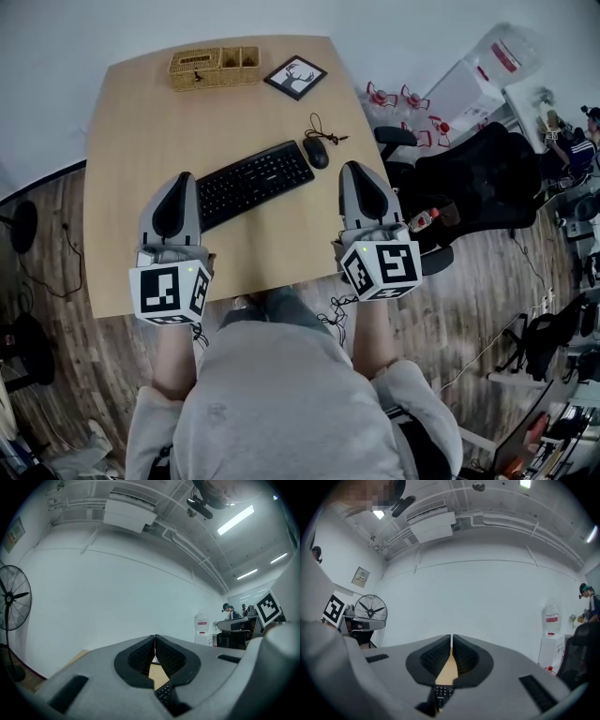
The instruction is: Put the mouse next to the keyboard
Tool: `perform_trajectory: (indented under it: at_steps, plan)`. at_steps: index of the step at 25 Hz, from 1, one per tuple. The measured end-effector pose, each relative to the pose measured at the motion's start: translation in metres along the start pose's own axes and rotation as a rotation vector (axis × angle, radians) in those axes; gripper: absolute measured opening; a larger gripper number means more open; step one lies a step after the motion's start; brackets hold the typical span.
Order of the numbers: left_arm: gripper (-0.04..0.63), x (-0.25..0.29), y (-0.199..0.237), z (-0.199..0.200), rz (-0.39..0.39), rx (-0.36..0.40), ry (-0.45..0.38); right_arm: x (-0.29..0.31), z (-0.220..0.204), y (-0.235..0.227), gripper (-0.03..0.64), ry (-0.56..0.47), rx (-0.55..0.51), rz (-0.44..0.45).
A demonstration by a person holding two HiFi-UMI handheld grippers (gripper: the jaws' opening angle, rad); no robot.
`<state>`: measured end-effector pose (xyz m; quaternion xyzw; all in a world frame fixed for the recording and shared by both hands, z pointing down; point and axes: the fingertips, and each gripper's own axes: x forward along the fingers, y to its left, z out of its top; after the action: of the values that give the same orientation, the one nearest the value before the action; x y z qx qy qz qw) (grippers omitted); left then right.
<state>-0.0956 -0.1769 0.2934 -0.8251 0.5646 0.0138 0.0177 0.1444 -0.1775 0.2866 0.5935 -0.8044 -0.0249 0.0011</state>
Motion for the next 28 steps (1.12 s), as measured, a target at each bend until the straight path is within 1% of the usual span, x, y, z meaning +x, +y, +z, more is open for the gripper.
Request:
perform_trajectory:
  at_steps: [6, 11, 17, 28]
  plan:
    - [0.010, -0.002, -0.002, 0.009, -0.009, 0.002, -0.023, -0.009, 0.012, 0.001, 0.017, -0.027, -0.003, -0.006]
    - [0.010, -0.004, 0.000, 0.012, -0.005, 0.003, -0.032, -0.014, 0.013, 0.002, 0.017, -0.012, -0.010, -0.024]
    - [0.009, -0.006, 0.003, 0.010, -0.001, -0.003, -0.030, -0.016, 0.014, 0.002, 0.017, -0.028, -0.001, -0.036]
    - [0.010, -0.005, 0.008, 0.003, 0.010, -0.012, -0.012, -0.008, 0.013, 0.007, 0.017, -0.017, 0.009, -0.015]
